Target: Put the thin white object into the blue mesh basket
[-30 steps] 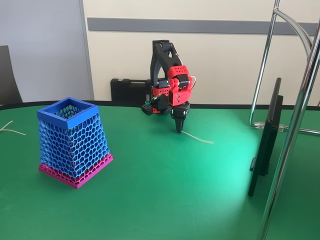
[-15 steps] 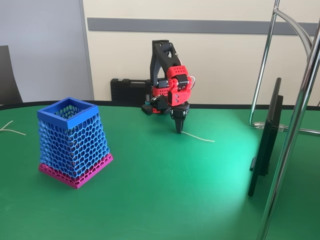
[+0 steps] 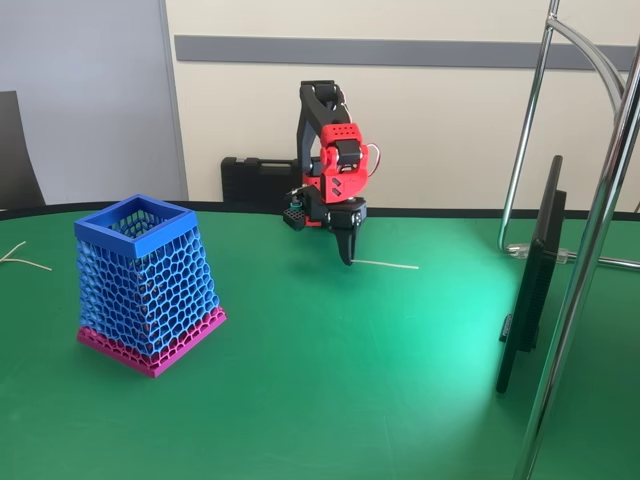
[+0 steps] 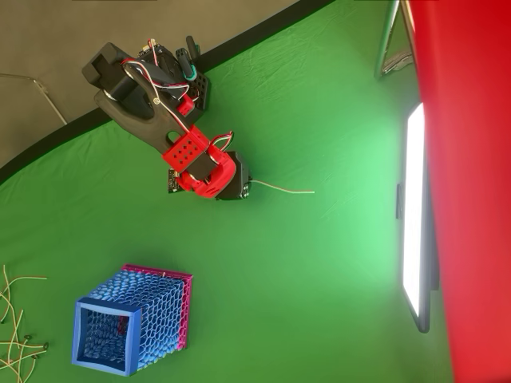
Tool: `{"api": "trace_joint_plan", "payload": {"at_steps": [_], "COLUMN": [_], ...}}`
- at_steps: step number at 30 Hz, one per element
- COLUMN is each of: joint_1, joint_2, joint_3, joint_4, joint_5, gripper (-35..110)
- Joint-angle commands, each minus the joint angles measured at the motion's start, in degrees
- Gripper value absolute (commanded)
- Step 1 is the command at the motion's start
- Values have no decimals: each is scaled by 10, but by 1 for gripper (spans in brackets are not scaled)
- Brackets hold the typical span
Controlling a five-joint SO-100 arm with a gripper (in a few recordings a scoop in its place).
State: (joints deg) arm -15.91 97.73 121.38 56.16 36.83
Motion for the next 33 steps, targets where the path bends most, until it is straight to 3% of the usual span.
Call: {"api": "trace_joint_plan", "payload": {"at_steps": [1, 17, 27, 33], "joint_1": [37, 216, 360, 439], "joint_2": [36, 76, 83, 76], "joint_3": [-53, -226, -320, -363], "joint_4": [11, -66, -188, -294], "joint_5": [-20, -143, -197, -311], "gripper": [1, 1, 1, 1]}}
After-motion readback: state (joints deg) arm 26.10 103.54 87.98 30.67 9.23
